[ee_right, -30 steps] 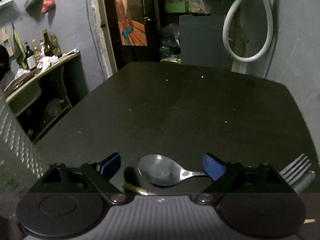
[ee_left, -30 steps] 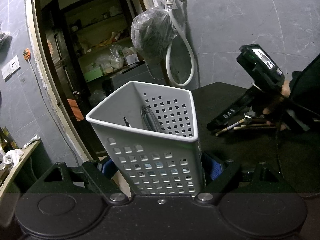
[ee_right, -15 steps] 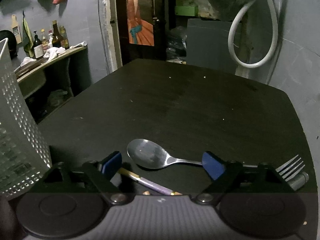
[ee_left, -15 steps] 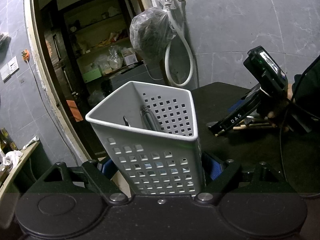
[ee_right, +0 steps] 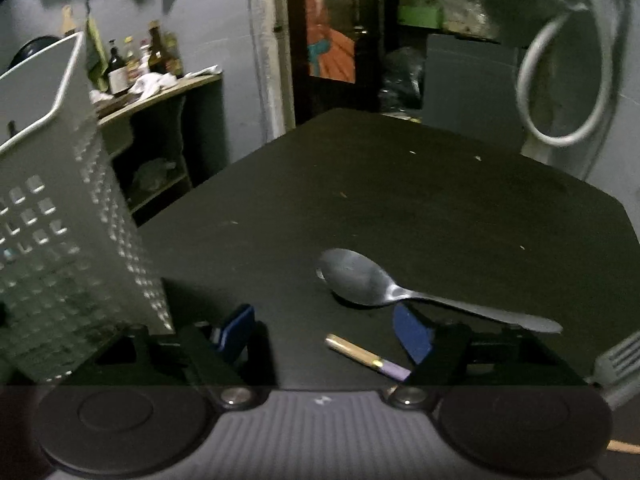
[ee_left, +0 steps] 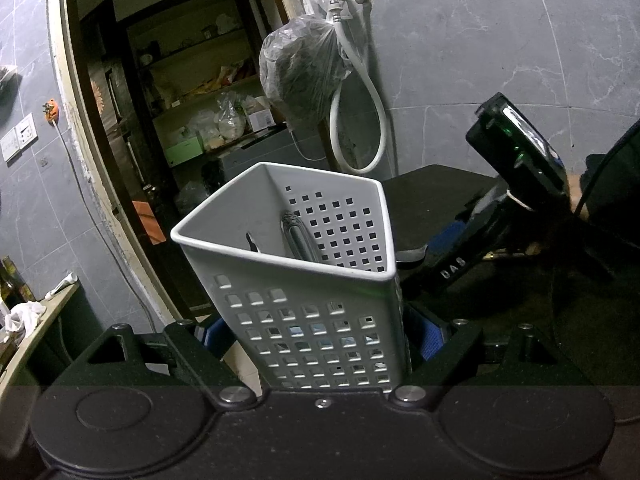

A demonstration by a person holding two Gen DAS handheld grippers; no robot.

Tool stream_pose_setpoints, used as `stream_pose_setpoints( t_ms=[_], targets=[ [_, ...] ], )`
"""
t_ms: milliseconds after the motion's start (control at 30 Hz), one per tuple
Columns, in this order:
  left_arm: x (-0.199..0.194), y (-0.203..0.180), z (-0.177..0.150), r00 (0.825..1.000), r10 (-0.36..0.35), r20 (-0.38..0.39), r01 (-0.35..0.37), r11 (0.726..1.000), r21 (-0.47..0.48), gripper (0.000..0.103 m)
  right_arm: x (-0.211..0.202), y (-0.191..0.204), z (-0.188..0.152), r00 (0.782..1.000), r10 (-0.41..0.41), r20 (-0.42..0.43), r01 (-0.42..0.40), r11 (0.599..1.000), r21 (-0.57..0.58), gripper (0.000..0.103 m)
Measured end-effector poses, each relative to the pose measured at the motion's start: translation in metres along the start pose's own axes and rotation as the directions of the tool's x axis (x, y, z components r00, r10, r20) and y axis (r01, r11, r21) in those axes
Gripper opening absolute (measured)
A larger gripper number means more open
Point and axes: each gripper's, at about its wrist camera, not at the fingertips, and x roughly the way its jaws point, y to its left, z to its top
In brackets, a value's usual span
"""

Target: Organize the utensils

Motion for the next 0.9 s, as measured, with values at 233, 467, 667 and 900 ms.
stream_pose_setpoints(
  t_ms=[233, 467, 667, 900],
  targets=[
    [0.001, 0.0, 0.0, 1.0, 0.0, 0.001, 0.0, 1.0, 0.0, 0.088, 0.012, -0.02, 0.008, 1.0, -0.012, 0.021, 0.011, 1.0, 0.016, 0.082],
    [0.001, 0.0, -0.001, 1.0, -0.001, 0.0, 0.001, 1.0, -0.004, 0.088, 0.011, -0.016, 0.0, 0.999, -0.012, 0.037, 0.012, 1.0, -0.001, 0.079],
    [0.002, 0.0, -0.001, 1.0, -0.004, -0.003, 0.004, 1.0, -0.003, 0.088, 0.001, -0.015, -0.008, 0.999, -0.013, 0.033, 0.013, 1.0, 0.017, 0.083],
    [0.005, 0.003, -0.001, 1.0, -0.012, -0.007, 0.012, 1.0, 0.001, 0.088, -0.014, -0.006, -0.023, 0.998, 0.008, 0.061, -0.009, 1.0, 0.007, 0.073]
  ],
)
